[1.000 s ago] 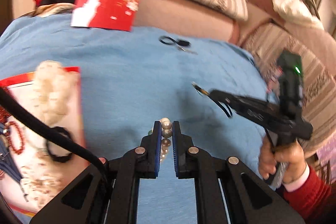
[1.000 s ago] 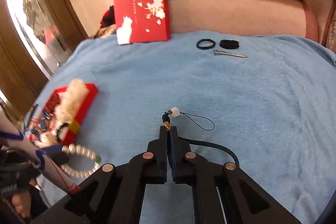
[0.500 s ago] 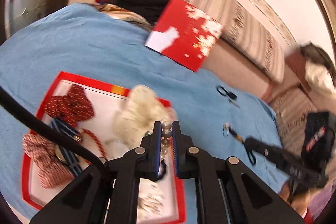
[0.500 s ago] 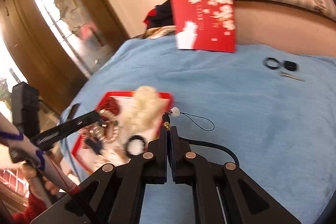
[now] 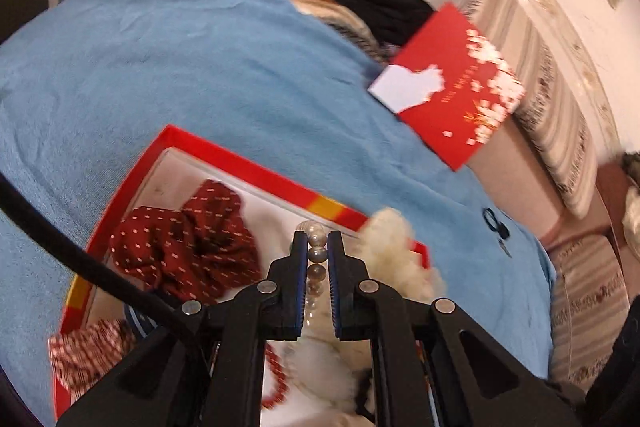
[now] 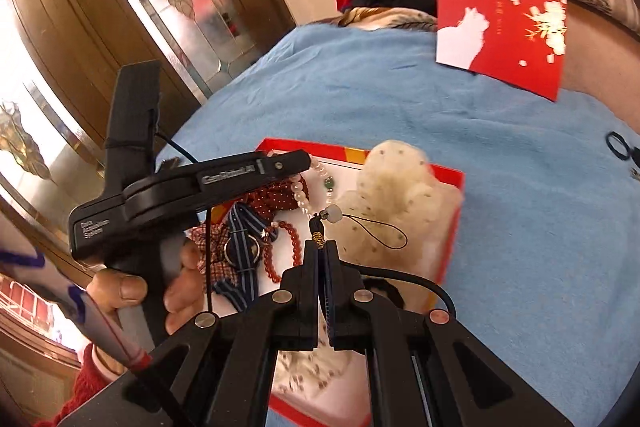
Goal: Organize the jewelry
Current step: 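Carry the pearl bracelet and cord into the white tray and open both tools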
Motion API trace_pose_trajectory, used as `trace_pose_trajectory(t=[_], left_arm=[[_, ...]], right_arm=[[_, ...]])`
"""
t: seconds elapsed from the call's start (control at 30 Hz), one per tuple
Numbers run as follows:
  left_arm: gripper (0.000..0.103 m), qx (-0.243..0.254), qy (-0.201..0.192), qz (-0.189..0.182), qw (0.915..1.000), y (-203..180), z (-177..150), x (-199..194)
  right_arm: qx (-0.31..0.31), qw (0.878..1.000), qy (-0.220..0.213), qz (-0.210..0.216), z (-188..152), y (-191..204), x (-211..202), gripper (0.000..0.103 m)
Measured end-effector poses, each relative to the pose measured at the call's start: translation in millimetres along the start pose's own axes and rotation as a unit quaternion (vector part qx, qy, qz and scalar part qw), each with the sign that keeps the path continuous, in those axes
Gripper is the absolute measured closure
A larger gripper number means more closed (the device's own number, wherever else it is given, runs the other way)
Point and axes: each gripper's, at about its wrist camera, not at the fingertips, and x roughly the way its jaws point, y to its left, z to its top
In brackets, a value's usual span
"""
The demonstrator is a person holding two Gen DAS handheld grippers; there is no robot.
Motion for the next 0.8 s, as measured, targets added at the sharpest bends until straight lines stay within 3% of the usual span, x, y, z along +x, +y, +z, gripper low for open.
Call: trace_pose_trajectory(t=[0.4,0.8], left_arm=[[0.094,-0.005,-0.012,0.023,0.9997,19.8,8.0,-2.5],[0.094,0.035,-0.081,0.082,0.9927,5.1,8.0,-34.4]], right_arm=[[0.001,0.999,0.037,-0.012,4.6,11.9,63.1,0.100],[0.004,0.999,0.046,-0.023,1.6,9.8,73.1,0.100]])
